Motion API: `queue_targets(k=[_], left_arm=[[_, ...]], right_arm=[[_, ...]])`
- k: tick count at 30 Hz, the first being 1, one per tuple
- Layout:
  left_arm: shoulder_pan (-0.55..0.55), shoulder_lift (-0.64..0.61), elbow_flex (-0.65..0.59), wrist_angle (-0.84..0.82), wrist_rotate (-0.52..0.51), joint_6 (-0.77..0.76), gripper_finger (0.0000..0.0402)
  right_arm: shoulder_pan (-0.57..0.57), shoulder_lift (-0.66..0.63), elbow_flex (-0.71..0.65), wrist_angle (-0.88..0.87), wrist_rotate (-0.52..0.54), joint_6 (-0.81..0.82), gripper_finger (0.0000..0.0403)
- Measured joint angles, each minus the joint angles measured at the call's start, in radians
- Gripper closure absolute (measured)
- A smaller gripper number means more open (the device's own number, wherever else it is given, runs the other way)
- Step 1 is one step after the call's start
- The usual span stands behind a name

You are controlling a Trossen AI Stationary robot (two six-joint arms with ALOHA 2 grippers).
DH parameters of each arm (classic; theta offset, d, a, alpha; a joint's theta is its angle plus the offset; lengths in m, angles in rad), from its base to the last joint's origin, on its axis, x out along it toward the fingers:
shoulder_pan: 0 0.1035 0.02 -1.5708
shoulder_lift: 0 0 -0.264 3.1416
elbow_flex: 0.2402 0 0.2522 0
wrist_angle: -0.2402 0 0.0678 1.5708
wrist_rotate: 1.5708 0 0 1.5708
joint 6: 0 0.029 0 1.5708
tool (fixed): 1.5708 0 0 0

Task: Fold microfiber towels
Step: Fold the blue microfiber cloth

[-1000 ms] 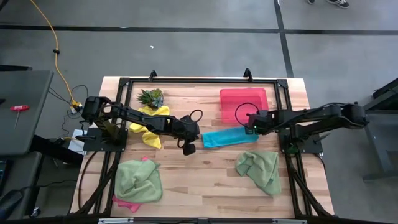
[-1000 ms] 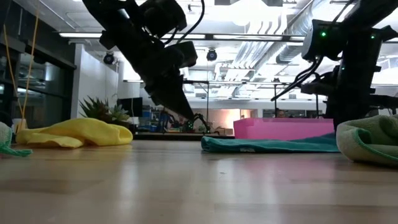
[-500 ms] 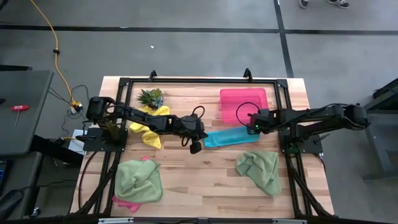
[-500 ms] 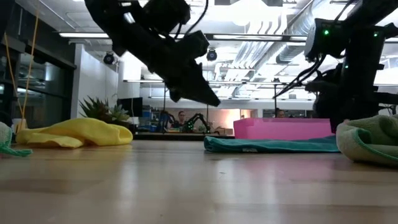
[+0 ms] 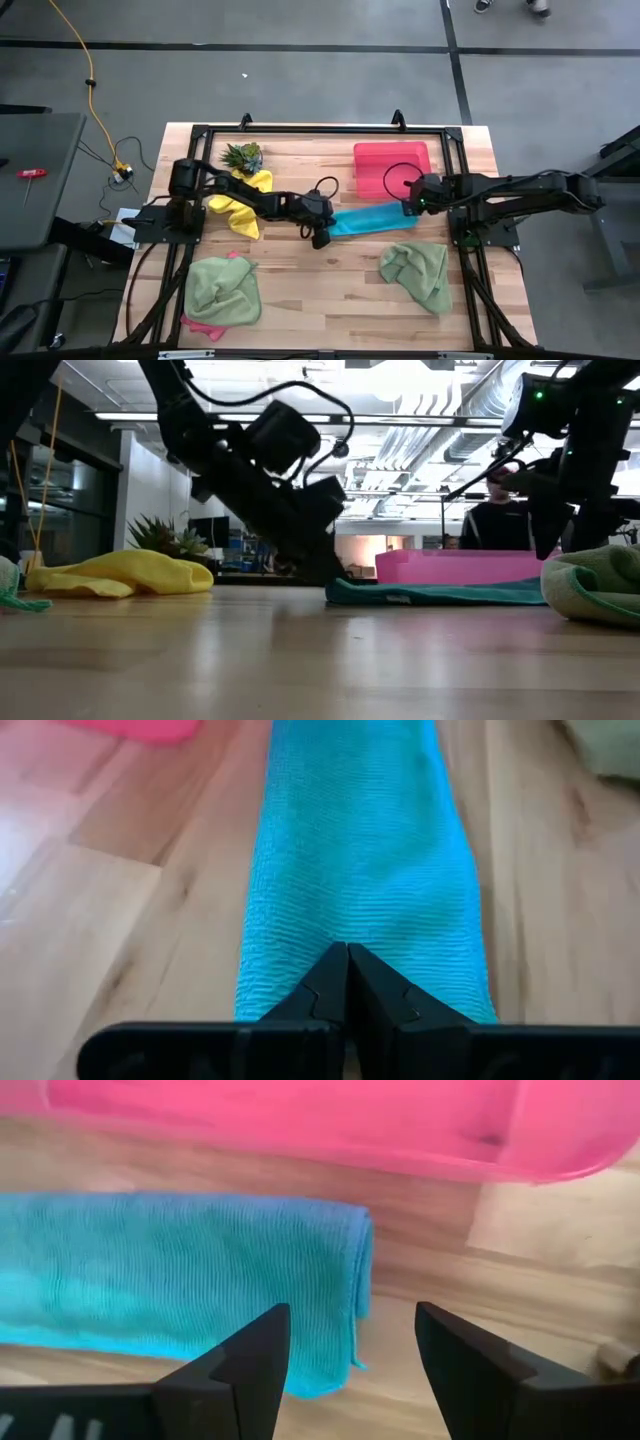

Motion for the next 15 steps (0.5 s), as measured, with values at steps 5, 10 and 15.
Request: queue_targets(k=[5, 10, 15], left_arm=[[0.0, 0.0, 0.004, -0.084, -0.001, 0.035, 0.0402], [0.0, -0.062, 0.003, -0.246, 0.008, 0.193, 0.0401], [0.012, -0.13, -0.002, -0.393, 0.008, 0.33, 0.0401]], right_arm=[[0.0, 0.004, 0.0, 0.033, -0.003, -0.004, 0.0194], [0.0, 0.007, 0.0, 0.049, -0.073, -0.016, 0.0194], [0.001, 0.04, -0.002, 0.132, -0.144, -0.036, 0.0194]])
